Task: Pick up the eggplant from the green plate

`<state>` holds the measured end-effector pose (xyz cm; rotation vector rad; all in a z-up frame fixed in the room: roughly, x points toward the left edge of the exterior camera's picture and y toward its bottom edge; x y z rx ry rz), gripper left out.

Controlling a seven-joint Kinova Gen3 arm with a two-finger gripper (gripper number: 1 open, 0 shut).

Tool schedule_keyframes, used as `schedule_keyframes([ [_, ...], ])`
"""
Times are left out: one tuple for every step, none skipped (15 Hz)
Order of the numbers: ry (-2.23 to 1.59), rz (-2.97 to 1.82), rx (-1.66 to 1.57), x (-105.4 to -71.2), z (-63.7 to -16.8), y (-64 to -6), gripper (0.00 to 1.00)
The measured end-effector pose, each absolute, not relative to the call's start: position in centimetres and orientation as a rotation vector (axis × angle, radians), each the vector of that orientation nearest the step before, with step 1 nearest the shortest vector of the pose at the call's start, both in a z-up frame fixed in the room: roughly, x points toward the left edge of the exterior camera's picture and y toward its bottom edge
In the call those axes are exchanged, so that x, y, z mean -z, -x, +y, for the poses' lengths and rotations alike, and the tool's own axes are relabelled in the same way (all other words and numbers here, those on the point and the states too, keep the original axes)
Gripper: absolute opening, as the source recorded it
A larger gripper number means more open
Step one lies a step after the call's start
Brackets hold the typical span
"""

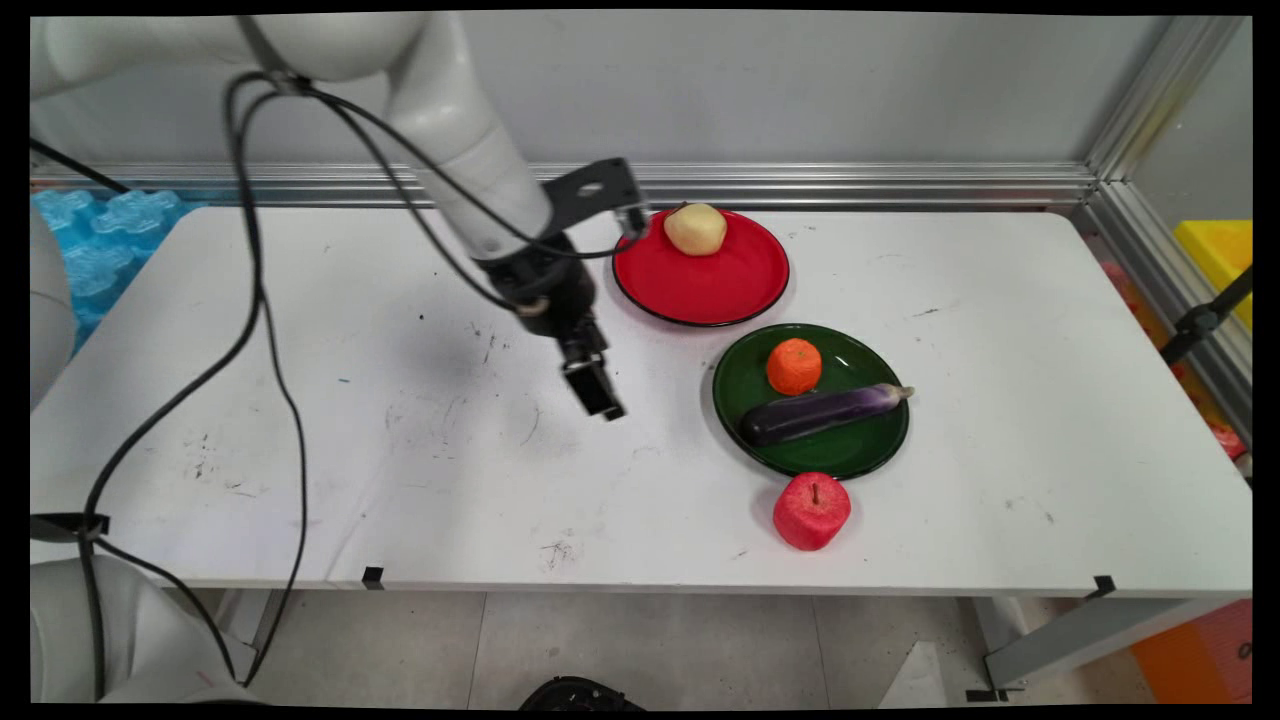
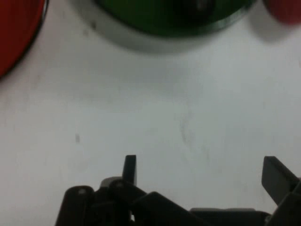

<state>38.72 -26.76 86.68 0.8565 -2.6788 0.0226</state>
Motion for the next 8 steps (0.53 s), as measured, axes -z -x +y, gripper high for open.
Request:
schedule_keyframes([
  [-0.853,-2.665,-0.037,-86.3,-27.2,-37.8,1.00],
  [-0.850,-2.651,-0.049,-85.9,-27.7,-36.8,1.00],
  [-0.847,-2.642,-0.057,-85.6,-28.0,-36.2,1.00],
  [-0.844,-2.629,-0.068,-85.2,-28.4,-35.2,1.00],
  [-0.841,-2.613,-0.081,-84.7,-29.0,-34.2,1.00],
  [-0.840,-2.597,-0.093,-84.2,-29.5,-33.1,1.00],
  [-0.841,-2.581,-0.105,-83.7,-30.1,-32.1,1.00],
  [-0.844,-2.568,-0.114,-83.3,-30.5,-31.3,1.00],
])
